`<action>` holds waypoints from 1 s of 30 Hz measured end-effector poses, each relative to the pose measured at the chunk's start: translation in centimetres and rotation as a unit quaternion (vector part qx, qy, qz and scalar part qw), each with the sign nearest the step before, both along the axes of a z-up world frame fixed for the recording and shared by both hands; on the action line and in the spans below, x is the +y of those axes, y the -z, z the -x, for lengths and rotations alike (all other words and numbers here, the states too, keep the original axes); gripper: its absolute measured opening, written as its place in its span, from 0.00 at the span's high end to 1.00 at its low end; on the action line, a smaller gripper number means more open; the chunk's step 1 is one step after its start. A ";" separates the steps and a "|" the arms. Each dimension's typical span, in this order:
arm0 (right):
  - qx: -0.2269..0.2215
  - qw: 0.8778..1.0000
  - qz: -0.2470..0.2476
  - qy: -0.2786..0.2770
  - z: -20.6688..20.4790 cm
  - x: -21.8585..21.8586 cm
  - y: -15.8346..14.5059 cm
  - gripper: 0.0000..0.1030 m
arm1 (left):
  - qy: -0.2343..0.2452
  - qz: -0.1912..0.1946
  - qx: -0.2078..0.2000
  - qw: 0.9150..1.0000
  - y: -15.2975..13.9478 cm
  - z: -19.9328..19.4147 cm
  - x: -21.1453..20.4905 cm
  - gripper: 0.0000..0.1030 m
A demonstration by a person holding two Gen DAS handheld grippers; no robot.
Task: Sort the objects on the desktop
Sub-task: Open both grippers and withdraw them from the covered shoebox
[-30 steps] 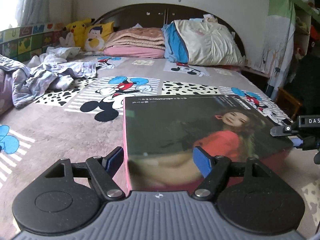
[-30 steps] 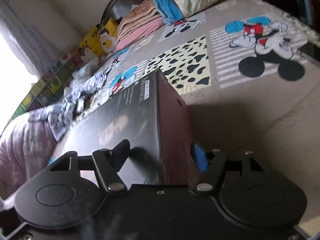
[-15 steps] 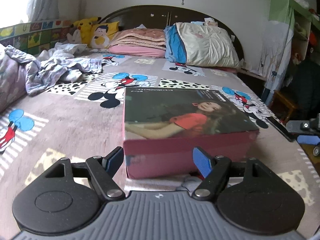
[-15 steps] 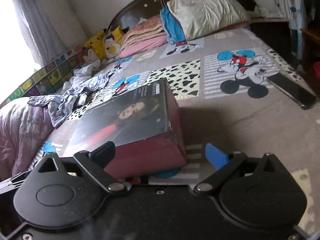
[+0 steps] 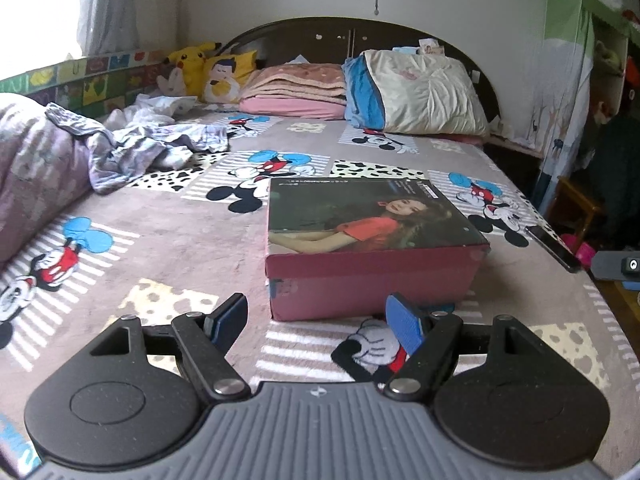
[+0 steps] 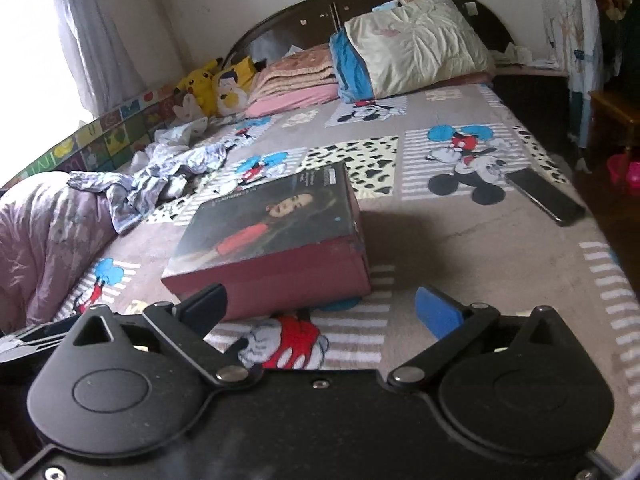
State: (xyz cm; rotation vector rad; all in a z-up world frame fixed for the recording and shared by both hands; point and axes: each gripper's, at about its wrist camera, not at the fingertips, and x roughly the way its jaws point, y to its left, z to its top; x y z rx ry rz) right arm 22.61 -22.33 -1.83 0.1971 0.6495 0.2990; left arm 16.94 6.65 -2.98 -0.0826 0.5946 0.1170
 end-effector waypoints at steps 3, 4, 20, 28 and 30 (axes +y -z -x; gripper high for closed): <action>-0.005 1.000 0.016 0.003 1.7 0.2 -0.6 0.01 | 0.001 0.011 0.000 1.000 -0.8 1.3 -0.3 0.27; -0.006 1.000 0.021 0.004 2.2 0.3 -0.8 0.01 | 0.004 0.014 0.001 1.000 -1.1 1.6 -0.4 0.26; 0.003 0.998 0.070 0.003 9.0 1.6 -2.1 0.01 | 0.039 -0.007 -0.027 0.999 -4.4 8.1 -3.0 0.15; 0.002 0.996 0.088 0.007 11.8 2.2 -2.6 0.01 | 0.041 -0.005 -0.026 0.999 -4.6 10.6 -3.7 0.15; -0.001 0.996 0.091 0.010 12.5 2.2 -2.7 0.01 | 0.041 -0.001 -0.026 0.999 -4.6 11.3 -3.7 0.15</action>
